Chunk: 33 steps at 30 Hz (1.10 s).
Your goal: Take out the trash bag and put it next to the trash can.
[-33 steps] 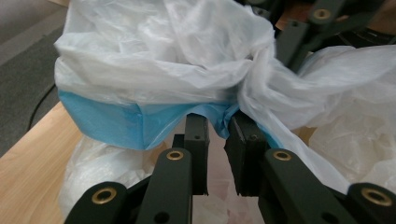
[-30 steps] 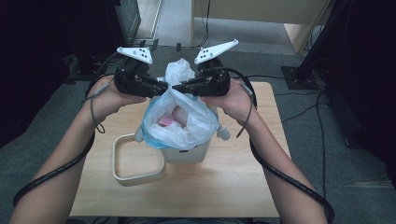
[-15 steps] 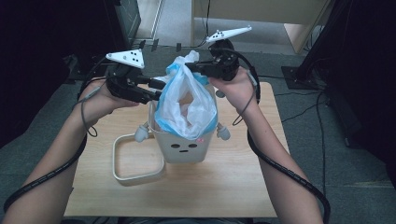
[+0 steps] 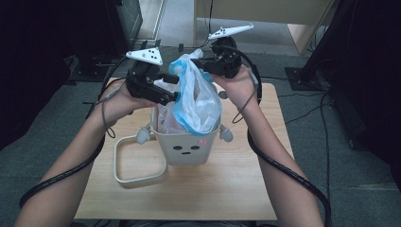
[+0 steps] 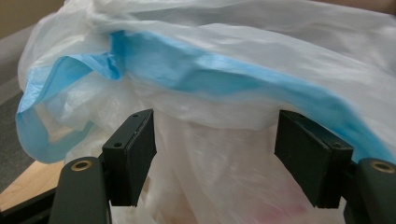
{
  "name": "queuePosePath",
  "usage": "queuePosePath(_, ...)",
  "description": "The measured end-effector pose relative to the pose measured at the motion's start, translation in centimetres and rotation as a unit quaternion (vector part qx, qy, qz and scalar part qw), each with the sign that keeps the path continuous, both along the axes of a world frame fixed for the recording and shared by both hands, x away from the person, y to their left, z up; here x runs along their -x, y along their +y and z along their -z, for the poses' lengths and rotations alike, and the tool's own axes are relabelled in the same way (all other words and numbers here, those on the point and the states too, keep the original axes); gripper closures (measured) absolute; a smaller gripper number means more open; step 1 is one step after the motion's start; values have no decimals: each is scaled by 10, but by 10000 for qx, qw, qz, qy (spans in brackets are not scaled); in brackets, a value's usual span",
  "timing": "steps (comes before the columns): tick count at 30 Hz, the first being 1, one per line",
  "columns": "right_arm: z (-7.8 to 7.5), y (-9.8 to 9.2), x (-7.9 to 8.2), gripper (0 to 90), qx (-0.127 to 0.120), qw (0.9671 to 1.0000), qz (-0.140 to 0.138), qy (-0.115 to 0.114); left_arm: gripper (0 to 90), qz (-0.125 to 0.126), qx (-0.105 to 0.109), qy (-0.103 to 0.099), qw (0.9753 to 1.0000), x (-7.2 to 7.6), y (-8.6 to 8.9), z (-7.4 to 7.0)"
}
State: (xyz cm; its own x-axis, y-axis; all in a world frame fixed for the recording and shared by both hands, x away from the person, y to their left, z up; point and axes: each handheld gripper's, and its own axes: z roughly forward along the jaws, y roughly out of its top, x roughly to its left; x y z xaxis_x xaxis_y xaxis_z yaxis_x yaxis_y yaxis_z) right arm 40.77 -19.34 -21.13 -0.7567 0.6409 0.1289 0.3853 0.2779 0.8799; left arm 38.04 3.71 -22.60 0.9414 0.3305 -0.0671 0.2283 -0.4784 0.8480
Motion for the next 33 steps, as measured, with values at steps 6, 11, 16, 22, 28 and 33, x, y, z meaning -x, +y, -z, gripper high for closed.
queuePosePath(6,-4,2,9,900,-479,9959,-742,202,267,-110,45,15,9999,-8,-12,1)
queuePosePath(11,0,9,12,900,-492,9923,-1083,358,386,-20,107,50,9999,-12,-19,2)
queuePosePath(16,3,7,10,891,-512,9910,-1140,482,581,-104,86,475,9988,-20,-18,4)
queuePosePath(22,0,1,11,607,-487,9938,-961,270,804,-77,-4,556,9984,-24,-19,7)
queuePosePath(28,-3,-14,18,542,-534,9951,-819,168,842,-443,89,779,9959,-33,-12,-1)
queuePosePath(33,-3,-25,26,520,-476,9956,-812,37,849,-809,289,921,9920,-49,-2,-5)
